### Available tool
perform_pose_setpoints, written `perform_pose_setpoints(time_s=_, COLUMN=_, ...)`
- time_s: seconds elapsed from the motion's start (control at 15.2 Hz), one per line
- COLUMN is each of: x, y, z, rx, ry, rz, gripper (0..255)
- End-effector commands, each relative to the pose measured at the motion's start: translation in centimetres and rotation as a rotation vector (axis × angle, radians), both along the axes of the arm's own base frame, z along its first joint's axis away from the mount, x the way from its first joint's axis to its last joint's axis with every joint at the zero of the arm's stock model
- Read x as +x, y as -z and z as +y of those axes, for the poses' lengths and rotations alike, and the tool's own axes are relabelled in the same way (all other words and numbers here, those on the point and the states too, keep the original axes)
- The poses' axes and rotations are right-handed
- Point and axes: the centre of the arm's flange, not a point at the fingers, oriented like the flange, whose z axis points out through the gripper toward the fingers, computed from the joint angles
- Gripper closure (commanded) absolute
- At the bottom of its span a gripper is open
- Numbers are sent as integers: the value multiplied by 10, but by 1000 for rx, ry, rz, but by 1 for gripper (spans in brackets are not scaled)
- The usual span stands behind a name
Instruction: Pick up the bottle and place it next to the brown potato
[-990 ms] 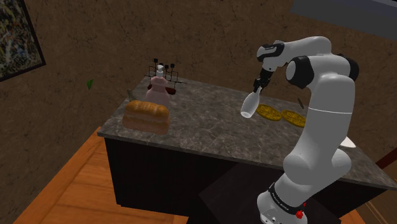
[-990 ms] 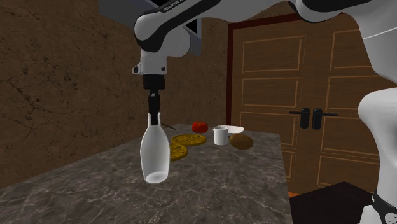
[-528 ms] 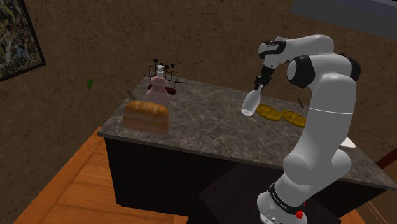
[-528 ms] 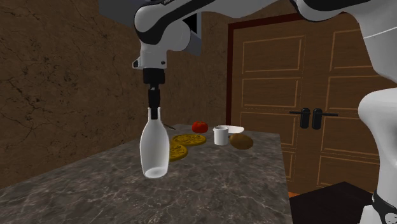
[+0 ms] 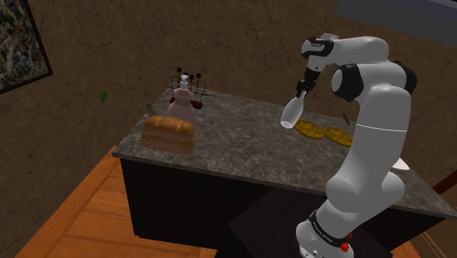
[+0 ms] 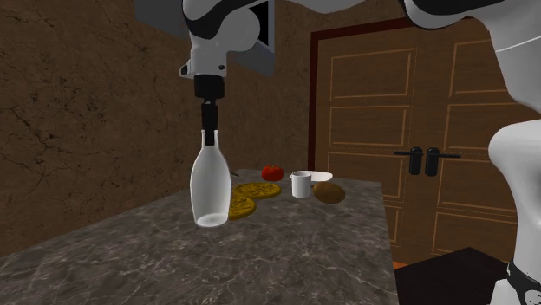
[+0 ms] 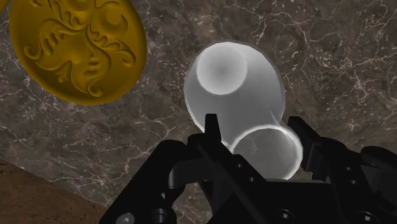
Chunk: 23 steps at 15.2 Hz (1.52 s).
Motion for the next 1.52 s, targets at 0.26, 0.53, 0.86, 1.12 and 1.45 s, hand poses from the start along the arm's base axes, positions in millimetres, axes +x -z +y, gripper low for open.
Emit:
perform_pose_setpoints(time_s=0.26, x=1, y=-31, z=1, rx=0, ry=0, rz=0, gripper=255)
perform_pose_setpoints(time_s=0.53, x=1, y=-53, z=1, rx=0, ry=0, rz=0, gripper=255)
perform_pose_setpoints(time_s=0.86, x=1, y=-79, z=1, rx=0, ry=0, rz=0, gripper=255)
perform_pose_setpoints(time_s=1.12, x=1, y=-97, z=1, rx=0, ry=0, rz=0, gripper=255)
perform_pose_setpoints(time_s=1.45, x=-60, y=-97, z=-23, rx=0, ry=0, rz=0, gripper=255)
